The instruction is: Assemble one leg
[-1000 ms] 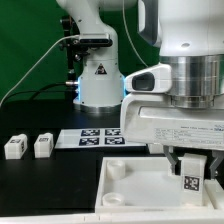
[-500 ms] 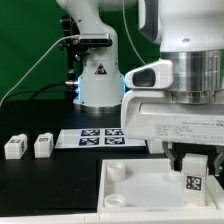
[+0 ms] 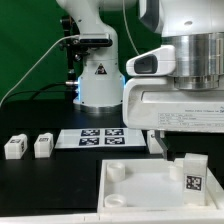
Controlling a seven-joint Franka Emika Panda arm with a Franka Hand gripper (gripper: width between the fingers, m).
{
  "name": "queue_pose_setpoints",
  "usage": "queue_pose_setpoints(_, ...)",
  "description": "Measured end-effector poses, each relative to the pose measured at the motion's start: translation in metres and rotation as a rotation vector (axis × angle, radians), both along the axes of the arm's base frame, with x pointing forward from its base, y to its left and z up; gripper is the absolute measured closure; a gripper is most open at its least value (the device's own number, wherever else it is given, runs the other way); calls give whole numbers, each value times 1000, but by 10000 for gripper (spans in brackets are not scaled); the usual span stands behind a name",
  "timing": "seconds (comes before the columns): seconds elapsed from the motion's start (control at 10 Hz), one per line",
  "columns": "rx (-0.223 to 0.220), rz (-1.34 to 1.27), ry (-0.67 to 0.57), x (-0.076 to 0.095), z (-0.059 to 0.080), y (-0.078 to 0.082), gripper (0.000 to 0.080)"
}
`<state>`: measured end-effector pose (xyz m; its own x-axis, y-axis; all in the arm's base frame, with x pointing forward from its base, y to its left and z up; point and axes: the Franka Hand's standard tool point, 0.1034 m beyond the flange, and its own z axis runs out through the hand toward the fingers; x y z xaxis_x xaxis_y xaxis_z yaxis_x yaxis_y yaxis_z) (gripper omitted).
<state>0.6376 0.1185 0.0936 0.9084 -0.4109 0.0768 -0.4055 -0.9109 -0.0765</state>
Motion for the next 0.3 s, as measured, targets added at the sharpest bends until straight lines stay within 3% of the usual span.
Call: queue_pose_setpoints(0.3,0,-2,0,0,-1,0,150)
